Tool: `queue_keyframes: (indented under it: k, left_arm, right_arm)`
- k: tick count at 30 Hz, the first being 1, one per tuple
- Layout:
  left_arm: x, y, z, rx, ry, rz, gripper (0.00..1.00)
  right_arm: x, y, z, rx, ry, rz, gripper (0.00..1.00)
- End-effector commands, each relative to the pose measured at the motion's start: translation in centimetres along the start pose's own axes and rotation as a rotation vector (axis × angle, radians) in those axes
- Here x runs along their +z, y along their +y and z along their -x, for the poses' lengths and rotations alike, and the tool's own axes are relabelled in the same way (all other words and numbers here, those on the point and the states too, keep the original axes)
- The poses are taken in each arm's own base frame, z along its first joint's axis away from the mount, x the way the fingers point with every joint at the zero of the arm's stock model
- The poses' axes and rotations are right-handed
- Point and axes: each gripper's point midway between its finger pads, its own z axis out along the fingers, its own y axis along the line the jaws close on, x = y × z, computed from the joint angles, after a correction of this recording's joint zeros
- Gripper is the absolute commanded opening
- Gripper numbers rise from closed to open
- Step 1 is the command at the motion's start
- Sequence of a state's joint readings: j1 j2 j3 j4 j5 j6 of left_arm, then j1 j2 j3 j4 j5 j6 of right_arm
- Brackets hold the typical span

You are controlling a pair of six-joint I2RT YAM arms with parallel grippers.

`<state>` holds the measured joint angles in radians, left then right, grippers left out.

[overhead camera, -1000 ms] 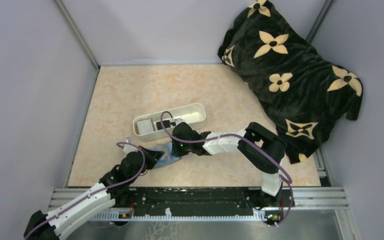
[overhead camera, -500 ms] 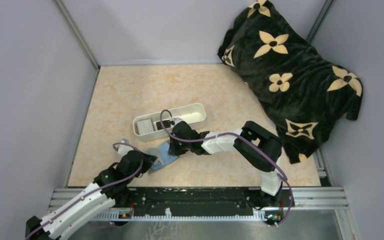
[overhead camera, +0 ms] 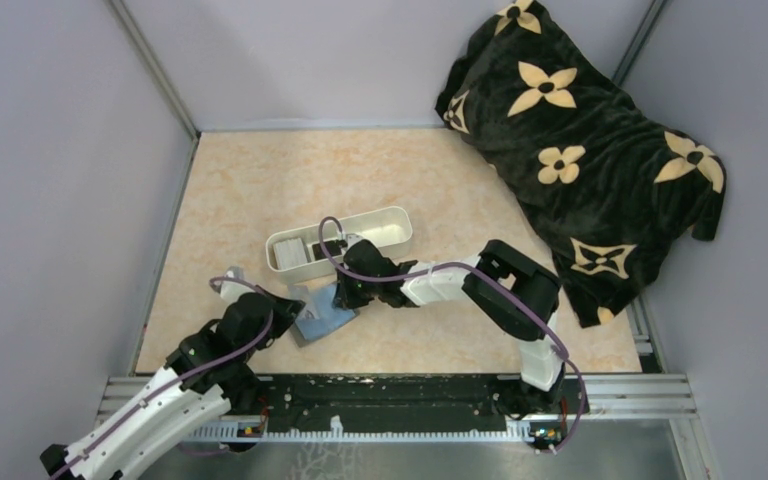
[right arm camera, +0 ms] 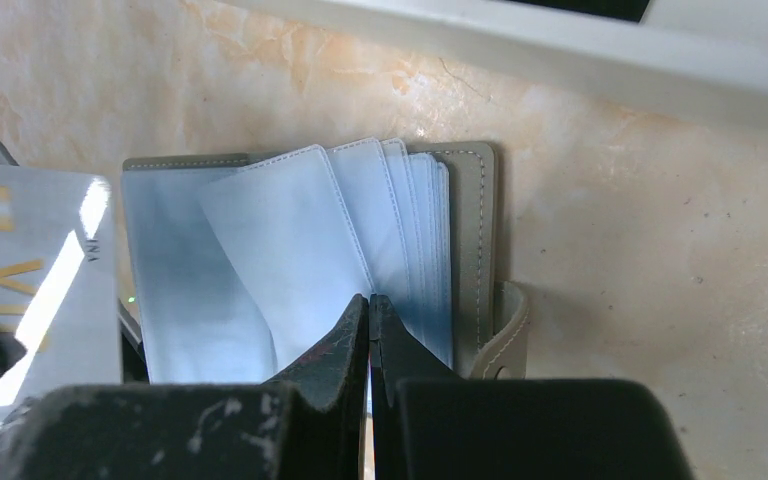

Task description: Take the credit cards out of the card holder

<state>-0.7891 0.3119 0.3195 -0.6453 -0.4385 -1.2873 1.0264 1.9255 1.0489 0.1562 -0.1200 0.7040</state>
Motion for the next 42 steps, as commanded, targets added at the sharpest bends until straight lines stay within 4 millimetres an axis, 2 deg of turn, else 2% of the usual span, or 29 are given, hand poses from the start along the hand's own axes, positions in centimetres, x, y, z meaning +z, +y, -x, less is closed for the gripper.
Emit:
queue_keyframes:
  k: [1, 5, 8, 12, 14, 17, 18, 21, 25, 28, 31, 32, 38, 42]
  left_arm:
    - [-0.8, -2.1, 1.7, 0.030, -0.041, -0.019, 0.00]
    - [-0.8, -5.0, 2.6, 0.071, -0.061, -0.062, 0.00]
    - [-0.8, -7.3, 3.3, 0.103, -0.071, -0.087, 0.00]
    - [-0.9, -10.7, 3.4, 0.151, -0.076, -0.220, 0.00]
    - [-1.2, -12.0, 3.1, 0.171, -0.066, -0.302, 0.00]
    - [-2.0, -13.8, 2.7, 0.181, -0.054, -0.418, 0.00]
    - [-2.4, -14.6, 2.5, 0.186, -0.049, -0.475, 0.00]
    - [-4.3, -17.3, 0.9, 0.221, 0.006, -0.704, 0.00]
    - [-5.4, -19.4, -0.9, 0.263, 0.075, -0.862, 0.00]
    - [-5.9, -20.6, -1.2, 0.269, 0.084, -0.936, 0.00]
    - [-6.4, -21.5, -0.9, 0.252, 0.071, -0.998, 0.00]
    - [-6.6, -21.6, -0.9, 0.245, 0.071, -1.012, 0.00]
    - [-6.9, -21.6, -0.7, 0.180, 0.074, -1.050, 0.00]
    - [-6.4, -20.6, -0.9, 0.111, 0.076, -1.051, 0.00]
  right_arm:
    - [0.4, -3.2, -2.2, 0.005, 0.063, -0.094, 0.00]
    - [-0.9, -2.4, -0.9, 0.003, 0.031, -0.070, 0.00]
    - [-3.0, -1.4, 0.7, -0.029, -0.025, -0.050, 0.00]
    - [-6.9, 0.7, 3.6, -0.075, -0.135, 0.022, 0.00]
    - [-9.5, 1.8, 5.3, -0.092, -0.201, 0.079, 0.00]
    - [-13.6, 1.4, 7.6, -0.097, -0.312, 0.144, 0.00]
    - [-15.3, 1.5, 8.4, -0.098, -0.352, 0.191, 0.02]
    - [-19.5, 3.0, 10.0, -0.139, -0.440, 0.328, 0.23]
    - [-22.5, 5.3, 10.4, -0.263, -0.469, 0.402, 0.40]
    - [-24.0, 6.4, 10.8, -0.289, -0.498, 0.441, 0.41]
    - [-25.2, 7.2, 11.0, -0.322, -0.535, 0.471, 0.55]
    - [-25.4, 7.2, 11.1, -0.323, -0.543, 0.468, 0.56]
    - [-25.3, 7.4, 10.6, -0.327, -0.536, 0.499, 0.56]
    - [-25.5, 8.3, 10.1, -0.322, -0.525, 0.572, 0.52]
